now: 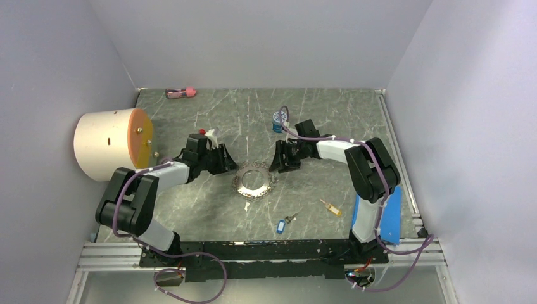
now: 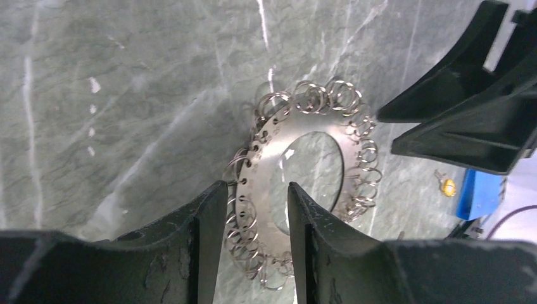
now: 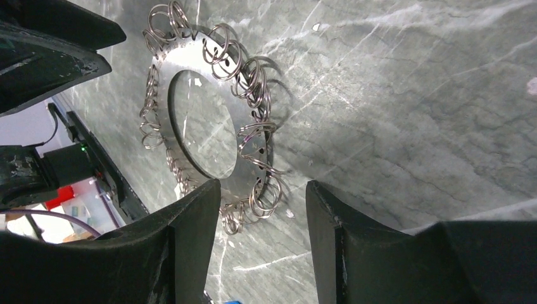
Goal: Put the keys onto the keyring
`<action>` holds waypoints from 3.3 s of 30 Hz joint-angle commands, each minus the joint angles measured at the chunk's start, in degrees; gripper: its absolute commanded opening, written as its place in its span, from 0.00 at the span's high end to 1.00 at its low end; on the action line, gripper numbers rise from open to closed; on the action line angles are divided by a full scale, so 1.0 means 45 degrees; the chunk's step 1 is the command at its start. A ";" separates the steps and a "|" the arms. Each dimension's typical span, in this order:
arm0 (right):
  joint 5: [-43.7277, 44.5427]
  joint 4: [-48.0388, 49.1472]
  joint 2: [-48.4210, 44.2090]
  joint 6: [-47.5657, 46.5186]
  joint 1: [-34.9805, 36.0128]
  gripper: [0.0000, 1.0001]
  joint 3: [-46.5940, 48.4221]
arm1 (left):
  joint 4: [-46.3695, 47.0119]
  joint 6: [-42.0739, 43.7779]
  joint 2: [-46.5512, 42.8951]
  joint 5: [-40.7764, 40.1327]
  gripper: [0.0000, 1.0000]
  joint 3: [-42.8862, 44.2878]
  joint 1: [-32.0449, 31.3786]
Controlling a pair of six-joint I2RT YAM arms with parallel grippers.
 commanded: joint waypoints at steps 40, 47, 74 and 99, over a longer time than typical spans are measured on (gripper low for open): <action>0.2603 -0.2378 -0.0406 -0.1219 0.2049 0.60 0.1009 | -0.0271 -0.2507 -0.1968 0.0220 0.60 -0.2528 -0.0516; 0.1726 -0.2584 -0.0859 -0.1167 0.2311 0.80 0.0256 | 0.0305 -0.2208 -0.0581 0.0352 0.72 -0.1354 -0.0516; 0.2157 -0.3323 -0.3116 -0.0990 0.2770 0.55 -0.0232 | -0.2736 -0.0914 -0.2341 -0.1007 0.58 -0.0974 -0.0516; 0.6384 -0.4755 -0.2980 -0.1490 0.5180 0.61 0.0666 | -0.1854 -0.1480 -0.3213 -0.0943 0.58 -0.2068 -0.0985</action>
